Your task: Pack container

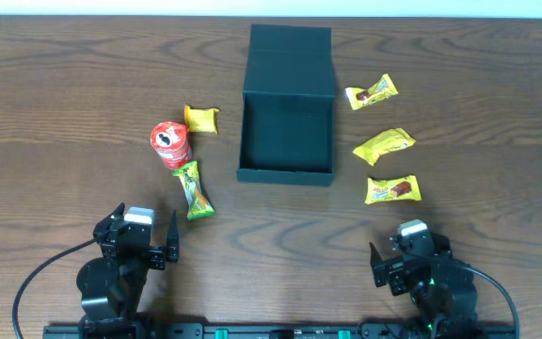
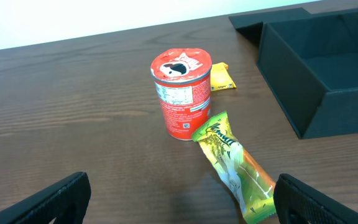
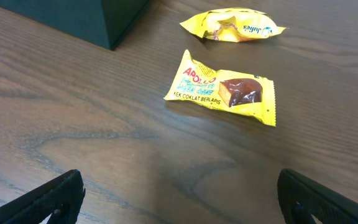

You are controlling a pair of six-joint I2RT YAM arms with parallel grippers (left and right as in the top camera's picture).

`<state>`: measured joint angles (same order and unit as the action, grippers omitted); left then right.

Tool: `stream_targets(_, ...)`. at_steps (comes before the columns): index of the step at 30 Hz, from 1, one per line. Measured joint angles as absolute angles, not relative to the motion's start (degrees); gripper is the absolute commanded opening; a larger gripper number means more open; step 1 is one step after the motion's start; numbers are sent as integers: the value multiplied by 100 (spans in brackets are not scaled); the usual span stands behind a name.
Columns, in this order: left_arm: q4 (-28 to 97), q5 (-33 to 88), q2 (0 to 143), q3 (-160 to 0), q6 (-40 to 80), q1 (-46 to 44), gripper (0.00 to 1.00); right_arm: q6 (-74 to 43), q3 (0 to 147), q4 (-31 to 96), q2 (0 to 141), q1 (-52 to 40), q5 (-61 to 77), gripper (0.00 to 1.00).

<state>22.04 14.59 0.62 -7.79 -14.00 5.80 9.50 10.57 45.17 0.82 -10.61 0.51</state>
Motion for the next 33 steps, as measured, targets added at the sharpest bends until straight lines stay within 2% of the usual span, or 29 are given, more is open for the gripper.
stream_targets(8, 2204, 1479, 62, -779, -1374, 580, 95, 950, 1057, 4519, 82, -1061, 51, 99)
stream_targets(11, 2204, 1780, 62, -779, -958, 580, 95, 950, 1057, 4519, 82, -1061, 51, 99)
stream_targets(17, 2202, 2923, 62, -779, 2139, 580, 95, 950, 1057, 4517, 82, -1061, 51, 99)
stream_targets(24, 1715, 3068, 64, -690, 4119, 580, 95, 950, 1057, 4517, 82, -1061, 51, 99)
stream_targets(29, 611, 3140, 69, -655, 4366, 580, 96, 950, 1057, 4517, 82, -1061, 51, 99)
stream_targets(33, 915, 2928, 587, -1083, 4077, 580, 96, 950, 1055, 4521, 82, -1061, 49, 99)
